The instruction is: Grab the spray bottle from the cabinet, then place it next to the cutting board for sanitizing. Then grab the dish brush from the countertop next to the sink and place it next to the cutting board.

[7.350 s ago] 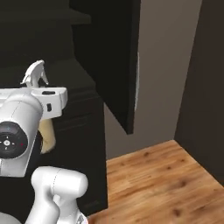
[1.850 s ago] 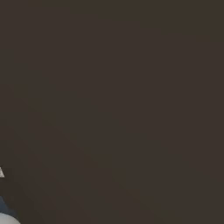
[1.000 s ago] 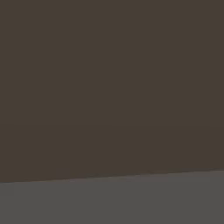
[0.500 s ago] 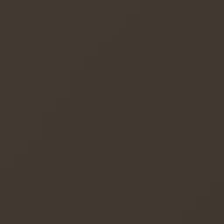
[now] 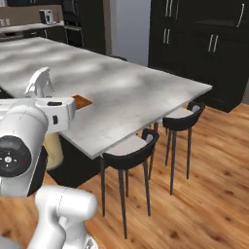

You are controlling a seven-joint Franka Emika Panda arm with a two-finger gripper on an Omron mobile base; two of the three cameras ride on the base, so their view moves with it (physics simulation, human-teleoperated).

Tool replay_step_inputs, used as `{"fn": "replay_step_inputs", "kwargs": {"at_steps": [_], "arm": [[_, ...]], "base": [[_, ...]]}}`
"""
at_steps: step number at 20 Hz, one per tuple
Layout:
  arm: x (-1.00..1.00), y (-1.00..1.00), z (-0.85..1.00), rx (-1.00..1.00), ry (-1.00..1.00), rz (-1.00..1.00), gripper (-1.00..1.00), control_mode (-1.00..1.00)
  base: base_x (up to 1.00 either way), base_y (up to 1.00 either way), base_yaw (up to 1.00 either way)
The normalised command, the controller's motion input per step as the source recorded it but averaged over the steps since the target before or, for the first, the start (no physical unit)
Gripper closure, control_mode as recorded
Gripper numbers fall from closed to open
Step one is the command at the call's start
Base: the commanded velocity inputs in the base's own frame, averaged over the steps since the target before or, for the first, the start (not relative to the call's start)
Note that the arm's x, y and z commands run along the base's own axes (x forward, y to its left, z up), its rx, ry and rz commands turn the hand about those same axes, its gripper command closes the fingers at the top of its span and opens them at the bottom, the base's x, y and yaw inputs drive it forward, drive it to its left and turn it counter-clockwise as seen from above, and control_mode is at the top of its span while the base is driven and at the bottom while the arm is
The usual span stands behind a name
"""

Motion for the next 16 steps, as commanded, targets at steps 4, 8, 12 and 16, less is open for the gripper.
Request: {"fn": "replay_step_inputs", "kwargs": {"at_steps": [4,8,12,16], "arm": [[0.00,0.00,0.00,0.00,0.00,0.00,1.00,1.00],[0.00,0.00,0.00,0.00,0.00,0.00,1.00,1.00],[0.00,0.00,0.00,0.00,0.00,0.00,1.00,1.00],[0.00,0.00,0.00,0.00,0.00,0.00,1.00,1.00]], "base": [[-0.03,1.00,-0.47],[0.00,1.00,-0.53],[0.00,1.00,-0.51],[0.00,1.00,-0.42]]}}
